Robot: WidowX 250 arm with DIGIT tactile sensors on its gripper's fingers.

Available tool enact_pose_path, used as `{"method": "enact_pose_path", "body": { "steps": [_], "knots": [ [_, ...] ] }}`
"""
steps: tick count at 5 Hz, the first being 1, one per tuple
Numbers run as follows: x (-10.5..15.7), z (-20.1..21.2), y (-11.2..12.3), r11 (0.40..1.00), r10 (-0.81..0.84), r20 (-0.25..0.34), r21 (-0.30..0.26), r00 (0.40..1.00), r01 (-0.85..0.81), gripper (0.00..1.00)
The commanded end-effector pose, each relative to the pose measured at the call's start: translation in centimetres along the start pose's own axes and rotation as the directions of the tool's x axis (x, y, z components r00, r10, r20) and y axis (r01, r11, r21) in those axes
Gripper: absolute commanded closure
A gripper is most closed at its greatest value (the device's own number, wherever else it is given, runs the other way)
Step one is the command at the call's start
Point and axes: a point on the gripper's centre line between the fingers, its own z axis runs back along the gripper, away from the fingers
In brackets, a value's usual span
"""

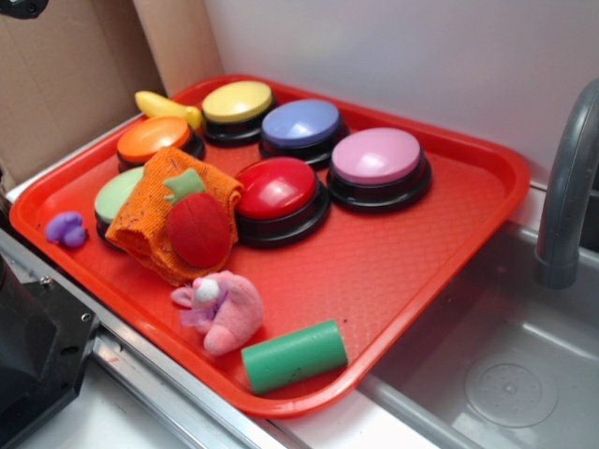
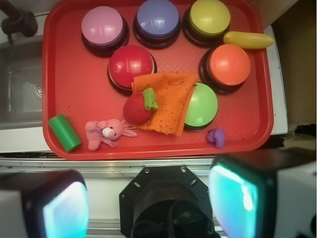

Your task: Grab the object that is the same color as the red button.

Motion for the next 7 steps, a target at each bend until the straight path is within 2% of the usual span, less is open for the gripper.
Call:
{"method": "enact_pose_path", "body": {
  "steps": [1,3,4,5,7],
  "knots": [
    [2.0,-3.8,-0.1,0.999,-0.017,0.038,0.042,0.999,0.015,0.00],
    [4.1,-9.7,-0.6,0.996,-0.020,0.059,0.092,0.998,0.015,0.00],
    [4.4,-12.9,-1.4,0.990,-0.056,0.066,0.134,0.996,0.047,0.00],
    [5.0,-15.3,-1.6,0.982,-0.069,0.032,0.178,0.997,0.063,0.00],
    [5.8,-18.6,-1.9,0.974,-0.091,-0.001,0.206,0.996,0.090,0.00]
  ]
}}
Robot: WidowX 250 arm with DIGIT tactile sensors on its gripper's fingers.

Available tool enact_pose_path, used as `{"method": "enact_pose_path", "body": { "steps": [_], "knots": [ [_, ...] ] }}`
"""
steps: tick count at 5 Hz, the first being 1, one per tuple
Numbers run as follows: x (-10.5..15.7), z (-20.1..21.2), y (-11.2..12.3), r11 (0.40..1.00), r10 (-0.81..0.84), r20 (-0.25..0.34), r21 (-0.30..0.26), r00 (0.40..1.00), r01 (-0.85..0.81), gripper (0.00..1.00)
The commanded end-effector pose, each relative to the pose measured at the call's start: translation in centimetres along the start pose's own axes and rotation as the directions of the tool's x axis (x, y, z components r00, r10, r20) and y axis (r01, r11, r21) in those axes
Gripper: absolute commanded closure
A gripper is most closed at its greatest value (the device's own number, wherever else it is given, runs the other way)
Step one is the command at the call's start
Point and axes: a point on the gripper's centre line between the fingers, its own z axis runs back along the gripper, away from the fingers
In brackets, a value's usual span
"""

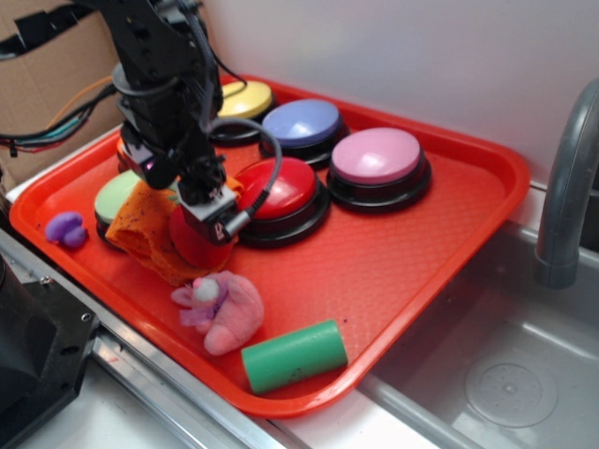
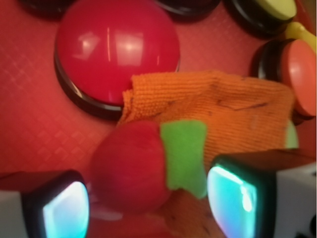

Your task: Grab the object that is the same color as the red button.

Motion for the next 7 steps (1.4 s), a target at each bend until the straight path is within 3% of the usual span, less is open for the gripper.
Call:
{"method": "enact_pose_path", "body": {
  "steps": [1,2,3,4,6,7],
  "knots": [
    [0.7,-1.7,-0.4,1.000,-0.008,-0.007,0.014,1.000,0.008,0.00],
    [0.4,-2.6,-0.2,1.000,0.020,-0.027,0.018,0.999,-0.019,0.00],
    [0.2,-2.2,-0.1,0.999,0.037,-0.028,0.040,0.999,-0.036,1.00],
    [0.3,-1.5,0.4,0.997,0.075,-0.040,0.033,0.996,-0.073,1.00],
    [2.2,3.6,2.8,0.975,0.214,-0.032,-0.059,0.976,-0.216,1.00],
    [3.0,8.5,4.2,0.971,0.216,0.009,-0.106,0.976,-0.214,1.00]
  ]
}}
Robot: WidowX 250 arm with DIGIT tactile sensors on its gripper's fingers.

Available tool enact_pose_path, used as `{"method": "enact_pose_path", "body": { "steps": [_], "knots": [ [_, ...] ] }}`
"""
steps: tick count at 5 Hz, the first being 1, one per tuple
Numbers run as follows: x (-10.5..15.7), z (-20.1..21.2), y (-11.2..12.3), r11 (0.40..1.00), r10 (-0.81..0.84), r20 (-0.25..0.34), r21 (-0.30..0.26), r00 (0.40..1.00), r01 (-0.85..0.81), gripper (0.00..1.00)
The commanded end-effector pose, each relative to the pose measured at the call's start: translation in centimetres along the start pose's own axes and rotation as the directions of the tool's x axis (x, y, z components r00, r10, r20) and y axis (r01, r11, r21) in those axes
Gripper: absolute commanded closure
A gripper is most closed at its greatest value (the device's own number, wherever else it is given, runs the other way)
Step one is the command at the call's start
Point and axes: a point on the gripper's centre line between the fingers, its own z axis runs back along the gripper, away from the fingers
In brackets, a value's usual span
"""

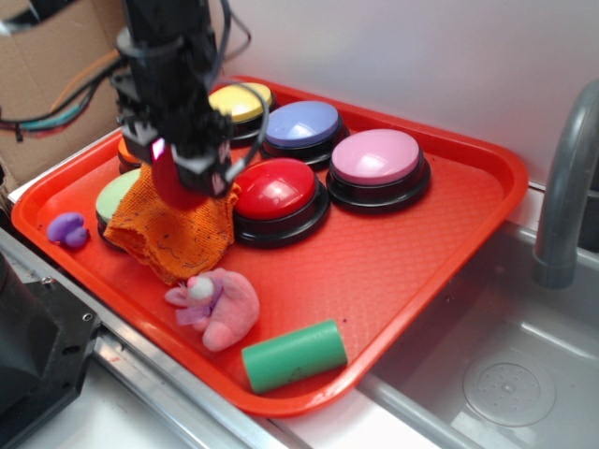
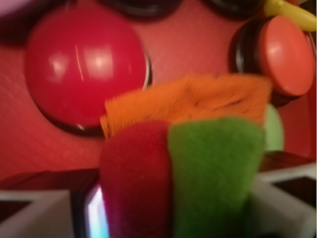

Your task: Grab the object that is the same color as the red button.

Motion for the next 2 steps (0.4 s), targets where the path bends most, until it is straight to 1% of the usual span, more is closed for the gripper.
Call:
{"method": "enact_pose_path", "body": {
  "steps": [1,2],
  "knots": [
    [1.6,9.4,1.9,0.991,-0.026,0.116,-0.124,0.993,0.041,1.00],
    [1.3,10.4,2.6,0.993,0.016,0.166,-0.116,0.986,0.004,1.00]
  ]
}}
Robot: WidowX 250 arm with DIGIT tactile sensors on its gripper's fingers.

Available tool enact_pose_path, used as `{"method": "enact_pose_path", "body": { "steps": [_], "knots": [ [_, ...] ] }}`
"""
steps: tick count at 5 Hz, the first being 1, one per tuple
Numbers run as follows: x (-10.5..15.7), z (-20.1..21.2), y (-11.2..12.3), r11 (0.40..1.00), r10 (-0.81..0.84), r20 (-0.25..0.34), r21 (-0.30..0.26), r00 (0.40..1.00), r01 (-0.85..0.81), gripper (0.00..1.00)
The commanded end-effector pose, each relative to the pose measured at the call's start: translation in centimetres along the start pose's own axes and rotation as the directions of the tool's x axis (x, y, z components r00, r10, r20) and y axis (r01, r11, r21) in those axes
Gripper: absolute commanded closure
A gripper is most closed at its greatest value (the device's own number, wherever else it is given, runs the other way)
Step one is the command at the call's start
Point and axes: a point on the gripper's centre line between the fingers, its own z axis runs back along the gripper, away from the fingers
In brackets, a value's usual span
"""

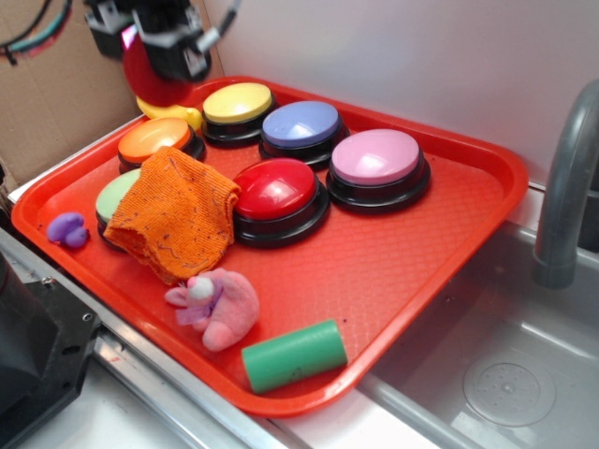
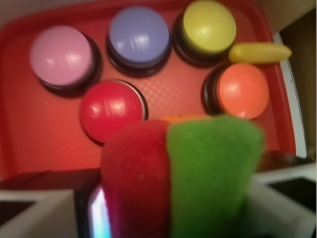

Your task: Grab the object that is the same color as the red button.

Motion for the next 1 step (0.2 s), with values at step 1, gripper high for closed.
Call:
{"method": "enact_pose_path", "body": {
  "steps": [1],
  "knots": [
    [0.15,2.06,1.36,0.999,0.044,0.074,0.003,0.996,-0.044,1.00]
  ]
}}
